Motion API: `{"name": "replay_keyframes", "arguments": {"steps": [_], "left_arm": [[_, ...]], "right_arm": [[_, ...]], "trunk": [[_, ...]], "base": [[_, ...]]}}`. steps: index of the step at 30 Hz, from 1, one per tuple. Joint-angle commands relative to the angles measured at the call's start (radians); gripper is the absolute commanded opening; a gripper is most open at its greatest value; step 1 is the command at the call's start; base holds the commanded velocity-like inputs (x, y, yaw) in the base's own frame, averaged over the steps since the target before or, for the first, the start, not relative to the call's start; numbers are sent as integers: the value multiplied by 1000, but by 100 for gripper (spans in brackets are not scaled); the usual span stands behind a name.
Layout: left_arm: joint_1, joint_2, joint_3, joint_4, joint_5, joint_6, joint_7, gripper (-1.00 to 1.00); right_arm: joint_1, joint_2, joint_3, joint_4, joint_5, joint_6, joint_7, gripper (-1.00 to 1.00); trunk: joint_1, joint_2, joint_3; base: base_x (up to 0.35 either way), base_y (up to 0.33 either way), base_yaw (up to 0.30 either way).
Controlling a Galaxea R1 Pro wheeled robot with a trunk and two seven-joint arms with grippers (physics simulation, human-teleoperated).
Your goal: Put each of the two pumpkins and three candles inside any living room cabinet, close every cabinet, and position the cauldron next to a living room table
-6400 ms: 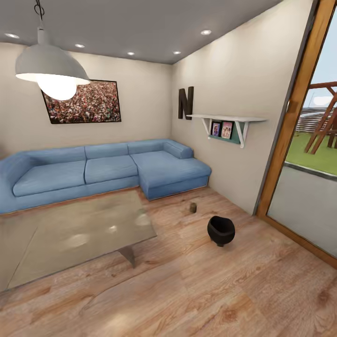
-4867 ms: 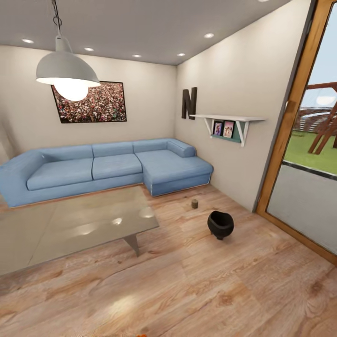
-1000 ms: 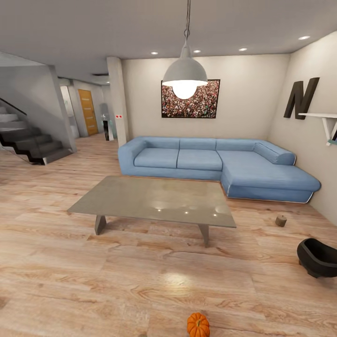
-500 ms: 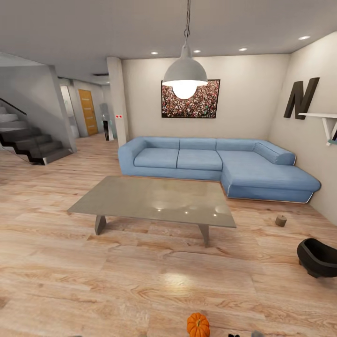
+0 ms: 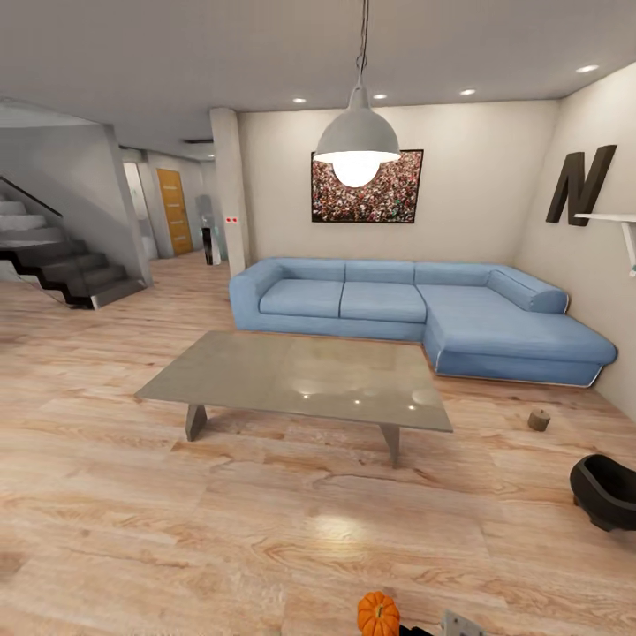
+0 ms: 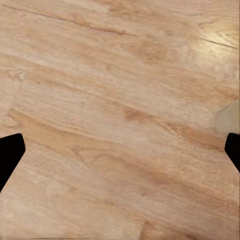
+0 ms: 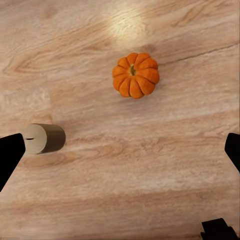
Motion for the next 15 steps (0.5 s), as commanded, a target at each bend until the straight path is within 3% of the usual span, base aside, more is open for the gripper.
{"name": "replay_keyframes", "arguments": {"steps": [1,5,10,15], "left_arm": [[0,0,0,2,-1,-3,0,100],[0,-3,1,3,-1,-3,1,100],[0,-1,2,3,1,5,1,100],[0,0,2,3,0,6,-1,100]], "right_arm": [[0,0,12,2,0,-2,-17,100],[0,1,42,3,-1,-4,-61,100],[0,1,84,4,-4,-7,-97,100],[0,0,89,18,-7,-61,-100,100]], "trunk": [[0,0,0],[0,0,0],[-19,35,15],[-38,70,31]], "base": [[0,0,259],[0,0,274],[0,0,272],[0,0,83]]}}
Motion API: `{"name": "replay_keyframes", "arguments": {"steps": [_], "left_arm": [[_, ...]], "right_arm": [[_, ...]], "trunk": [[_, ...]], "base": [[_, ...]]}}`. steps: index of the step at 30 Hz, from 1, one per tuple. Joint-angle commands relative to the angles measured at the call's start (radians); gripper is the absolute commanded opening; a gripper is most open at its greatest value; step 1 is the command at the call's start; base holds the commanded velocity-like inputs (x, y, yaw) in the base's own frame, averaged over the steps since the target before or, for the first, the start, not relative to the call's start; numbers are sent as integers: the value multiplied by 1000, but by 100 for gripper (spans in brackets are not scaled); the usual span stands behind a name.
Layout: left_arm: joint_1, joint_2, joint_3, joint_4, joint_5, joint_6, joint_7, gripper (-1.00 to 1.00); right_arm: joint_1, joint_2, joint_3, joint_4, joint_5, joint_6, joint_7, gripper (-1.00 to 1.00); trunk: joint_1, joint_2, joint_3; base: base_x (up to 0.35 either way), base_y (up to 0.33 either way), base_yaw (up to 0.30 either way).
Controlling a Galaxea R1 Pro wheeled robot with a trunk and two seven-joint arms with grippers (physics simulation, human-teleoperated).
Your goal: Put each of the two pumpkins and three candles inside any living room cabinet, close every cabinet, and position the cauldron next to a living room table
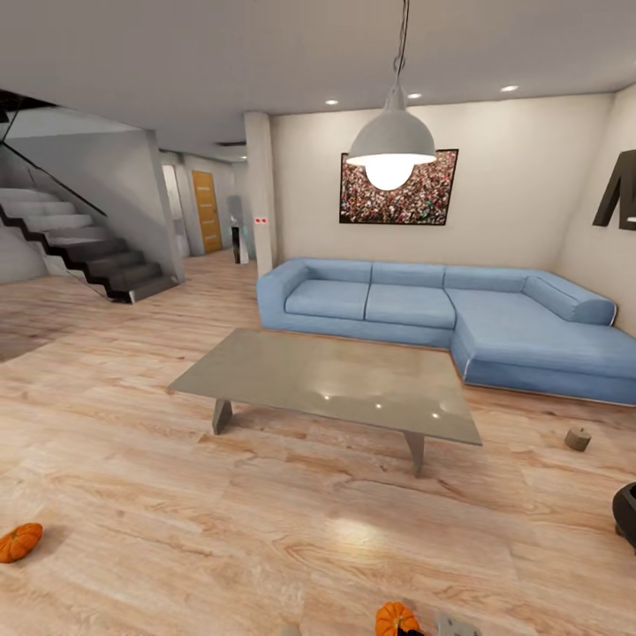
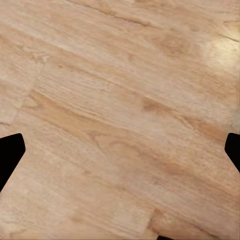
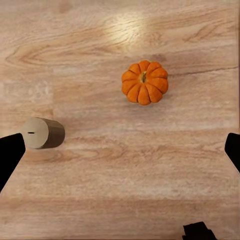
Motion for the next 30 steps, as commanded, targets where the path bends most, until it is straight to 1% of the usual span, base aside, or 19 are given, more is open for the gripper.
{"name": "replay_keyframes", "arguments": {"steps": [1,4,11,18,25,27,30], "left_arm": [[0,0,0,0,0,0,0,100],[0,0,0,0,0,0,0,100],[0,0,0,0,0,1,0,100],[0,0,0,0,-1,0,2,100],[0,-5,-1,0,-2,-7,3,100],[0,-6,-1,0,-2,-8,4,100],[0,-6,-1,0,-2,-7,2,100]], "right_arm": [[0,0,0,4,0,-5,0,100],[0,0,1,22,0,-22,0,100],[0,0,2,27,-1,-26,0,100],[0,1,3,29,1,-25,-1,100],[0,2,4,30,2,-25,-2,100],[0,9,4,30,3,-24,-2,100],[0,26,4,36,5,-24,-2,100]], "trunk": [[-4,7,3],[-15,28,13],[-42,77,32],[-69,126,49],[-69,126,42],[-69,126,41],[-69,126,38]], "base": [[0,0,19],[0,0,7],[0,0,20],[0,0,166],[0,0,215],[0,0,232],[0,0,237]]}}
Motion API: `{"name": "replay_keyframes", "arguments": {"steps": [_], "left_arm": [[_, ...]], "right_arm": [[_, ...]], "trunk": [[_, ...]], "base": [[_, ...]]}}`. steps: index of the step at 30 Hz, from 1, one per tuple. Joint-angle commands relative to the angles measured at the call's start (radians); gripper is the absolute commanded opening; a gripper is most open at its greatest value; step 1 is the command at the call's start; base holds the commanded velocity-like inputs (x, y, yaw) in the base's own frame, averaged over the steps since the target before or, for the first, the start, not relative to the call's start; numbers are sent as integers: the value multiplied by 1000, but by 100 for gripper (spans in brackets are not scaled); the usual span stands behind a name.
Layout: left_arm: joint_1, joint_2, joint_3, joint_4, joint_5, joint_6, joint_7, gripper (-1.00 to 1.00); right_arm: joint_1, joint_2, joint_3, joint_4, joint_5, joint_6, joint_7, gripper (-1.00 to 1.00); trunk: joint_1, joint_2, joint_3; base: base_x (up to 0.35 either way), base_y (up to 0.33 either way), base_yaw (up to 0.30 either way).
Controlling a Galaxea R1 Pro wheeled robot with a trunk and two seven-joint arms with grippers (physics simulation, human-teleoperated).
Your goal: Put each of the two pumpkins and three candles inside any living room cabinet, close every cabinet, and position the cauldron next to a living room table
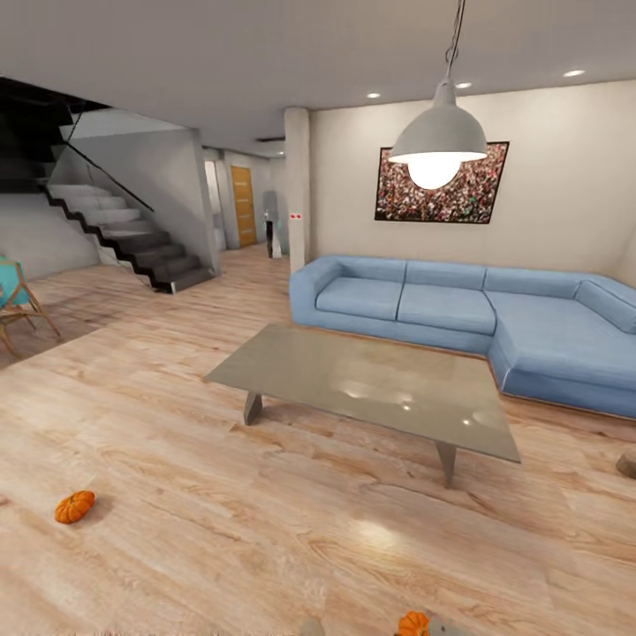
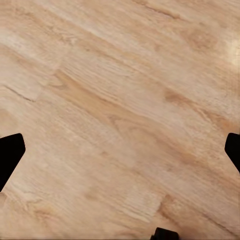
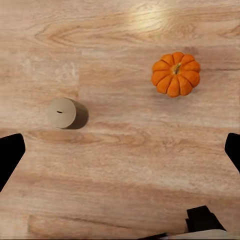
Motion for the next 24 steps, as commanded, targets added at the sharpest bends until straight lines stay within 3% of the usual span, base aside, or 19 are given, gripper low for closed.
{"name": "replay_keyframes", "arguments": {"steps": [1,16,24], "left_arm": [[0,1,0,0,0,0,0,100],[0,2,0,0,0,2,0,100],[0,2,0,0,-1,1,1,100]], "right_arm": [[0,2,0,4,1,0,0,100],[-2,9,31,37,4,-1,-31,100],[-2,11,32,38,4,-1,-34,100]], "trunk": [[0,0,-1],[0,0,-14],[0,0,-21]], "base": [[5,5,238],[182,179,240],[32,50,240]]}}
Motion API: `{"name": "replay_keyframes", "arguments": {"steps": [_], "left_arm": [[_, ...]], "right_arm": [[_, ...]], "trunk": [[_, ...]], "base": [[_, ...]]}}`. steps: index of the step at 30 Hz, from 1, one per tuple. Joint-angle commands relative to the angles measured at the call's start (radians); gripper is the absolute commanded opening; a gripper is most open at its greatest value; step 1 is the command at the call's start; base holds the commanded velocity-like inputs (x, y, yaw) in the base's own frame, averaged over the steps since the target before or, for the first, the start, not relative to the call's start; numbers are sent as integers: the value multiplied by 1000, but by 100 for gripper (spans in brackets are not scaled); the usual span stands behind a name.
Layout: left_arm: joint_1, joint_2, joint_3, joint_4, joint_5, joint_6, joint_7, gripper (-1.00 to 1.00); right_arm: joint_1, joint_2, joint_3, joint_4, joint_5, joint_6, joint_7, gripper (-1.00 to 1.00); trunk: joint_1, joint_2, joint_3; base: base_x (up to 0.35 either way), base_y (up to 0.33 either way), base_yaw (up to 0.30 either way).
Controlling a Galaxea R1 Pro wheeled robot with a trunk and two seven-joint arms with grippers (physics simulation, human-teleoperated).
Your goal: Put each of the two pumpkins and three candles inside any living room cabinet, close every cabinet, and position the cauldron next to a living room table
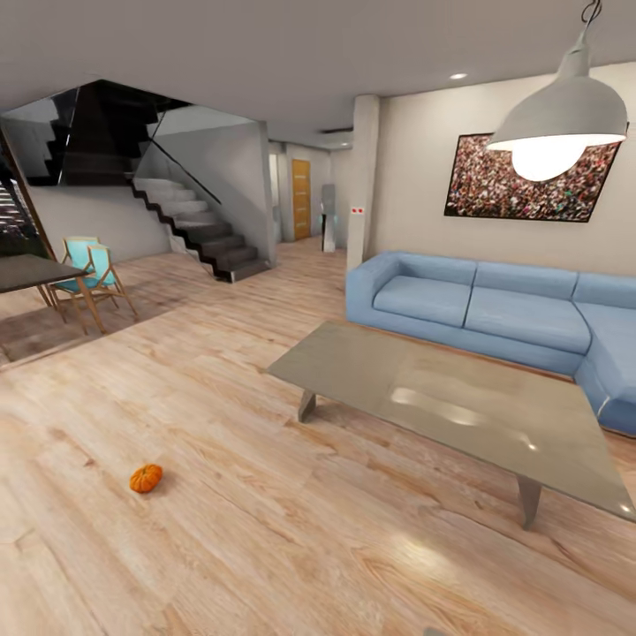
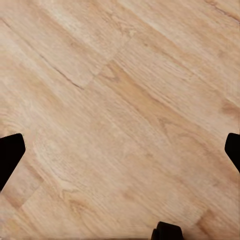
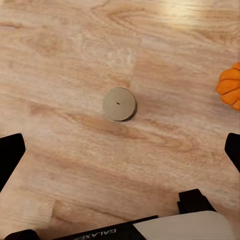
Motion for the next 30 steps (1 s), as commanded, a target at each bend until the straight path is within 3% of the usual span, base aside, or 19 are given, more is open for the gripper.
{"name": "replay_keyframes", "arguments": {"steps": [1,30], "left_arm": [[0,0,0,0,0,0,0,100],[0,0,0,0,0,0,0,100]], "right_arm": [[0,0,0,0,0,0,0,100],[0,0,2,1,0,0,-16,100]], "trunk": [[0,0,-1],[0,0,-27]], "base": [[2,3,240],[9,70,240]]}}
